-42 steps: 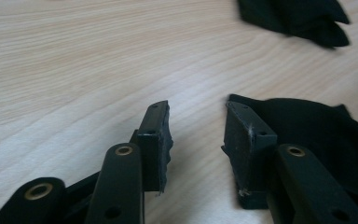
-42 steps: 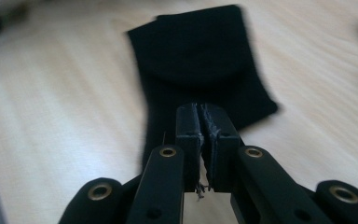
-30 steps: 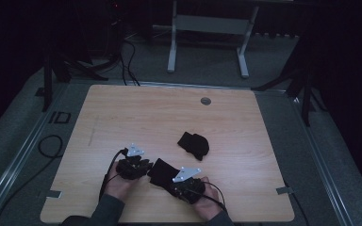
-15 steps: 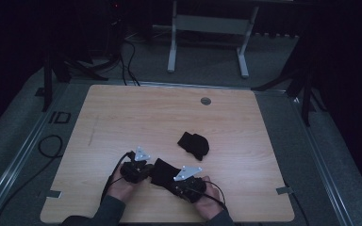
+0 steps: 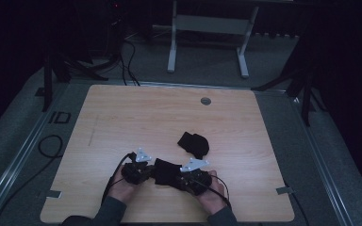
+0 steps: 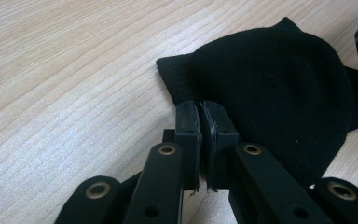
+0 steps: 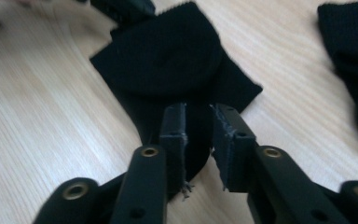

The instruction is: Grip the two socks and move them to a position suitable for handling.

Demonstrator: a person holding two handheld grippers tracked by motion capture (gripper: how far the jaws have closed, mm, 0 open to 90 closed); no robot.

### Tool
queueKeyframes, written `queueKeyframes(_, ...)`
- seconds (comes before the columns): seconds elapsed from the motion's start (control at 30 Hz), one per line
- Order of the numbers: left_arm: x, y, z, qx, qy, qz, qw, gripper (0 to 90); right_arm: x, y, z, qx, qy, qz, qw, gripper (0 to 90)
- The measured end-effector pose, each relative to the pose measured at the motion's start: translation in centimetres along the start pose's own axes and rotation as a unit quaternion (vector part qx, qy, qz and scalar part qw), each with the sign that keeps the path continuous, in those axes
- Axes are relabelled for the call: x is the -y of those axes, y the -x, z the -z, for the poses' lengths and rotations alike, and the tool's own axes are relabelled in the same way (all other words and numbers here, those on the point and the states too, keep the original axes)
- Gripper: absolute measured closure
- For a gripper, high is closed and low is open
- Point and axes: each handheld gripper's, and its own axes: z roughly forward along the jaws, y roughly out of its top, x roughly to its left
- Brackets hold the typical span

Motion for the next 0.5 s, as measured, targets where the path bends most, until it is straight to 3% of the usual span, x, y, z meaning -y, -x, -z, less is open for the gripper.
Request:
queueKeyframes(0.2, 0.0, 0.1, -0.1, -0.003, 0.002, 0.003, 1.0000, 86.0, -1.6, 0.5, -0.4, -0.013, 0.017, -0.016, 0.9996, 66.8)
queueKeyframes(0.37, 0.0, 0.3, -0.1, -0.004, 0.003, 0.002, 1.0000, 86.0, -2.7, 0.7, -1.5, -0.003, 0.007, -0.035, 0.9994, 62.9)
queueKeyframes(0.43, 0.0, 0.3, -0.1, -0.004, 0.004, 0.005, 1.0000, 85.9, -2.8, 0.9, -2.0, 0.001, -0.004, -0.049, 0.9988, 63.2)
queueKeyframes(0.5, 0.0, 0.3, -0.1, -0.004, 0.003, 0.004, 1.0000, 85.9, -2.7, 1.2, -2.4, -0.011, -0.011, -0.060, 0.9981, 72.4)
